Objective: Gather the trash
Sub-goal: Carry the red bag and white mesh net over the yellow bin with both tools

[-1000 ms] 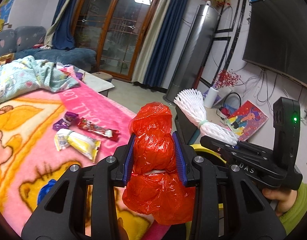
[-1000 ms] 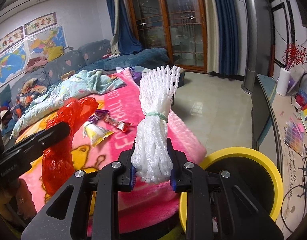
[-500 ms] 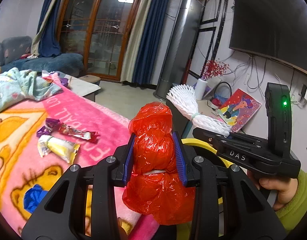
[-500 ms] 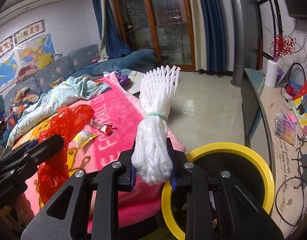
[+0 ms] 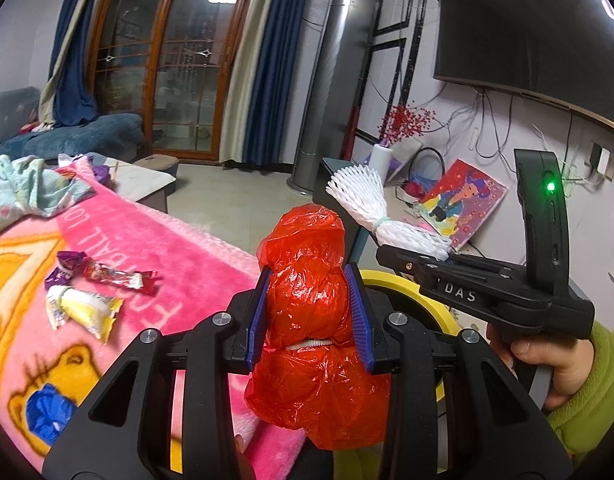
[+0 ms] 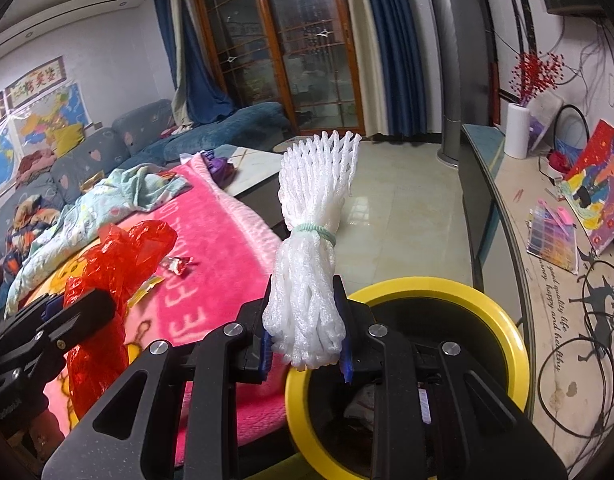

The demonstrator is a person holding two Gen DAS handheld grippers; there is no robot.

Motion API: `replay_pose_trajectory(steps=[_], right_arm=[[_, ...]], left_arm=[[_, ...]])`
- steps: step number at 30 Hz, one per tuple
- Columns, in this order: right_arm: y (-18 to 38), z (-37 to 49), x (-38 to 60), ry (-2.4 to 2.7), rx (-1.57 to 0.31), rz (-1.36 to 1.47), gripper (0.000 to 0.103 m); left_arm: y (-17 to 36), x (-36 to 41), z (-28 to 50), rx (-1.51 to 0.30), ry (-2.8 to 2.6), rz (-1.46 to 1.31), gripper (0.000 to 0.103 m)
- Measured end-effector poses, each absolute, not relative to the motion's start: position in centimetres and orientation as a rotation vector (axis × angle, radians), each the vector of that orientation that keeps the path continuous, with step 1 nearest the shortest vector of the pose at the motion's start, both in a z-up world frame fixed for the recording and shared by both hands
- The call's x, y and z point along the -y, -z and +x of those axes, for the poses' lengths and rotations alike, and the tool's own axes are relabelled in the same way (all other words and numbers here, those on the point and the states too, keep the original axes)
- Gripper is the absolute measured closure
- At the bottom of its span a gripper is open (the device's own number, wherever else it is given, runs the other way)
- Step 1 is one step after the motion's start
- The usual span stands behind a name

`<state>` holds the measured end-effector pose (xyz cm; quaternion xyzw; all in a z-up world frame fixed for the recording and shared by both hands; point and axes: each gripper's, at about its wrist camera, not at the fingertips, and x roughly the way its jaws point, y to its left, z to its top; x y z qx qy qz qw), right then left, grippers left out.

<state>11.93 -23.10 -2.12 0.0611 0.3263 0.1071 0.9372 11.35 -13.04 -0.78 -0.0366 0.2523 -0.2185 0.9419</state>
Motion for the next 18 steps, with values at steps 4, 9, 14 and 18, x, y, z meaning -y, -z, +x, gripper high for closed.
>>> replay_pose_trajectory(steps=[4,9,14,18], right_arm=[[2.3,12.0,24.3,-0.195,-0.670,0.141,0.079],[2.8,12.2,26.0,-0.161,-0.685,0.165,0.079],[3.6,12.3,27.8,-0.126,-0.701,0.188,0.079],[4.1,12.2,29.1,-0.104,-0.716,0.205,0.079]], left_arm=[[1.1,14.0,11.6,-0.522,0.467,-0.062,0.075],[1.4,15.4,11.8,-0.529,0.497,-0.036,0.075],[1.8,16.7,11.8,-0.531,0.531,-0.016,0.075],[2.4,17.8,12.0,-0.541,0.558,-0.006,0.075]])
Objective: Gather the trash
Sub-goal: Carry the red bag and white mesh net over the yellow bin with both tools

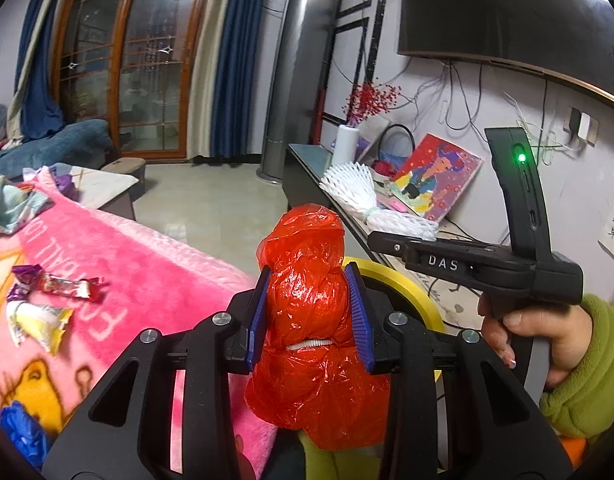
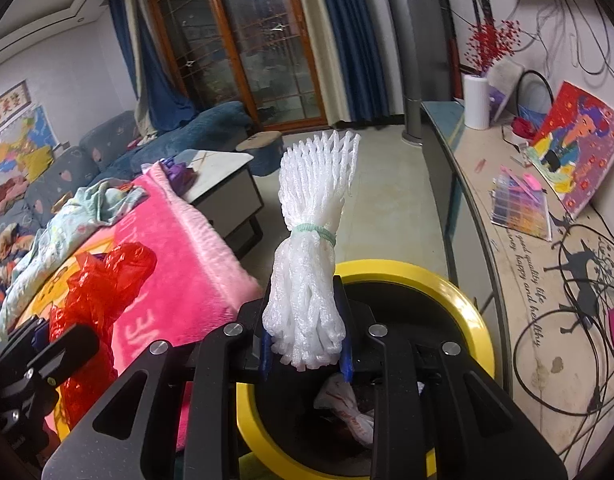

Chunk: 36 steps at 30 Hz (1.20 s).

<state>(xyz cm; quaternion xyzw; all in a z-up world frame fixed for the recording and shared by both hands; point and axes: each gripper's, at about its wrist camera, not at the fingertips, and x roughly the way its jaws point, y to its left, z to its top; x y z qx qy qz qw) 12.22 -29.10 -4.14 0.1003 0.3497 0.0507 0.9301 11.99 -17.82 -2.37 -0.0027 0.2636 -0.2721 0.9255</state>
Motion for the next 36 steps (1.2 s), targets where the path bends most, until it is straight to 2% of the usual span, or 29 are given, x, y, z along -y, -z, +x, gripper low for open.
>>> replay_pose_trajectory(steps=[36], right_arm=[[8.2,12.5,33.7,-0.043,-0.858,0.310,0.076]], left_arm=[[8.6,22.7,15.8,-0.752,0.617,-0.007,0.073]])
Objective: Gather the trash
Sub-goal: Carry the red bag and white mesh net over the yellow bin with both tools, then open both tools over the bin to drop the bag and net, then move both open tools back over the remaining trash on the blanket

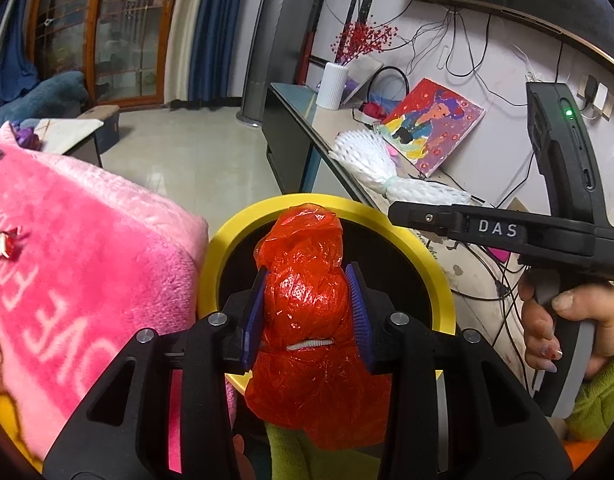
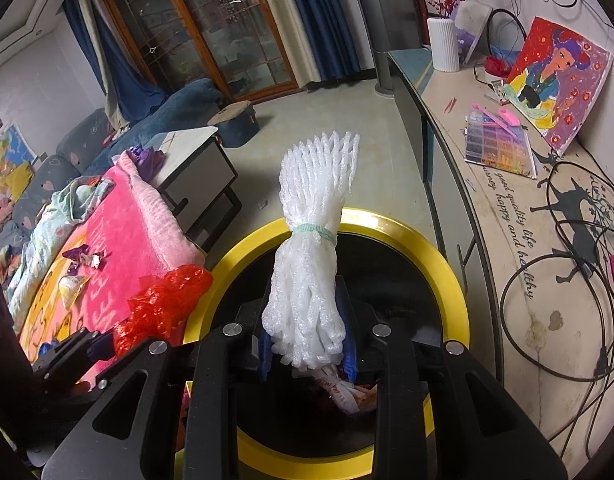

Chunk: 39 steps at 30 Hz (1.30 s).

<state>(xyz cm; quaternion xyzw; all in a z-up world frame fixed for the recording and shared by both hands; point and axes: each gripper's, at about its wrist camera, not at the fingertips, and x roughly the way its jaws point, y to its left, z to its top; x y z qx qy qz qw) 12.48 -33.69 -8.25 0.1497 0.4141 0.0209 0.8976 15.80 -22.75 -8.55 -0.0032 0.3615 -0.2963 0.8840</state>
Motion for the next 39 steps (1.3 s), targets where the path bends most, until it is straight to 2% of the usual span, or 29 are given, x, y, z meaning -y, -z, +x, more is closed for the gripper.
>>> replay_pose_trajectory(steps=[4,6,8,13,15,18,23,28,31,39], right_arm=[[8.4,12.7,33.8,-0.042,-0.865,0.317,0.074],[8.5,12.7,33.9,-0.038,-0.868,0.322,0.070],[8.5,12.7,33.9,-0.037,-0.867,0.324,0.064],[8.5,12.7,34.0,-0.029,-0.864,0.325,0.054],[8.3,12.7,34.0,-0.027,-0.860,0.325,0.052],[8.1,12.6,33.9,-0.022,-0.849,0.322,0.047],[7.0,12.2,33.0,-0.029,-0.813,0.300,0.044],[5.4,11.4,31.5,-0.048,-0.746,0.247,0.036],[4.5,11.0,30.6,-0.060,-0.713,0.219,0.036],[3.7,10.5,28.4,-0.118,-0.704,0.226,0.028]], left_arm=[[9.1,22.8,16.2,-0.766,0.613,-0.014,0.070],[9.2,22.8,16.4,-0.772,0.609,-0.022,0.061],[9.3,22.7,16.5,-0.784,0.611,-0.035,0.057],[9.5,22.1,16.7,-0.789,0.586,-0.051,0.037],[9.4,21.7,16.7,-0.791,0.572,-0.064,0.025],[9.1,20.7,16.7,-0.789,0.553,-0.095,0.011],[8.1,19.1,16.5,-0.764,0.496,-0.123,0.011],[6.6,17.9,15.8,-0.721,0.455,-0.125,0.011],[5.9,16.9,15.4,-0.691,0.432,-0.126,0.011],[3.8,14.3,14.0,-0.617,0.378,-0.137,0.011]])
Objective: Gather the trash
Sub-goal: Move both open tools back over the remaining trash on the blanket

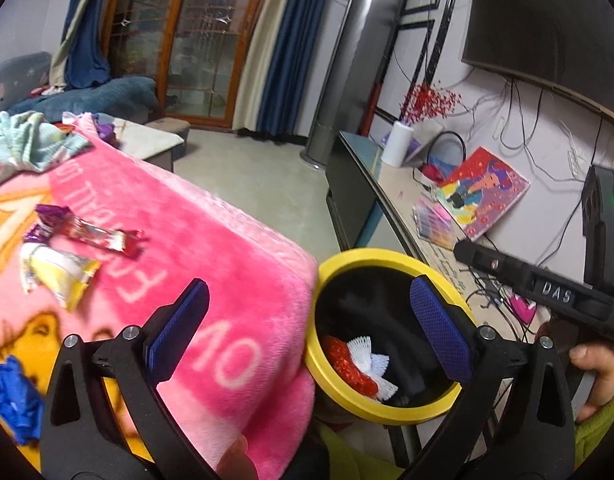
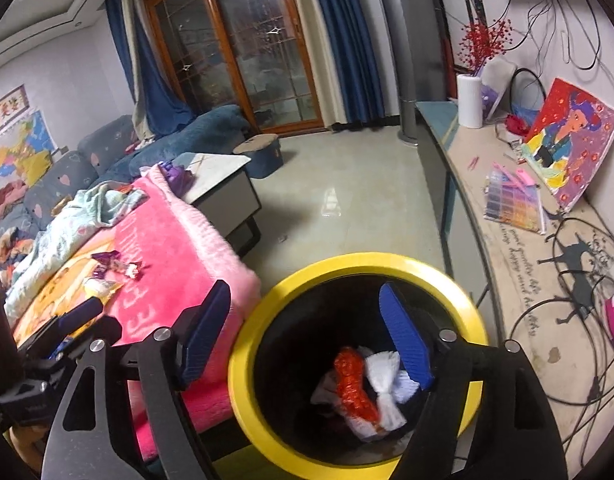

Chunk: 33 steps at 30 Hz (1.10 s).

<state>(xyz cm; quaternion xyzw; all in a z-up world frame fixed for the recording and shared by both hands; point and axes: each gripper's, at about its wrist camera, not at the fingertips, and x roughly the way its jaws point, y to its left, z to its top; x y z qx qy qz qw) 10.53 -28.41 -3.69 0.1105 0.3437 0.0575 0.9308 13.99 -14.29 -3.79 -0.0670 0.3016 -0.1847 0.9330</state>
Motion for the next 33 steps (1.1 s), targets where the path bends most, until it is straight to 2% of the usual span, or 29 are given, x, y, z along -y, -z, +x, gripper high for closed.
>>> replay_pose_trajectory(steps=[9,33], right_arm=[[3.0,9.7,24.7,-0.184,-0.671,0.173,0.028],[2.1,9.4,18.1,-0.328,-0.644,0.077,0.028]], left_arm=[[2.0,11.0,13.1,-0.540,0.294,-0.146,0.011],[0.7,3.0,11.2,-0.483,0.126,-0.207,0.011]])
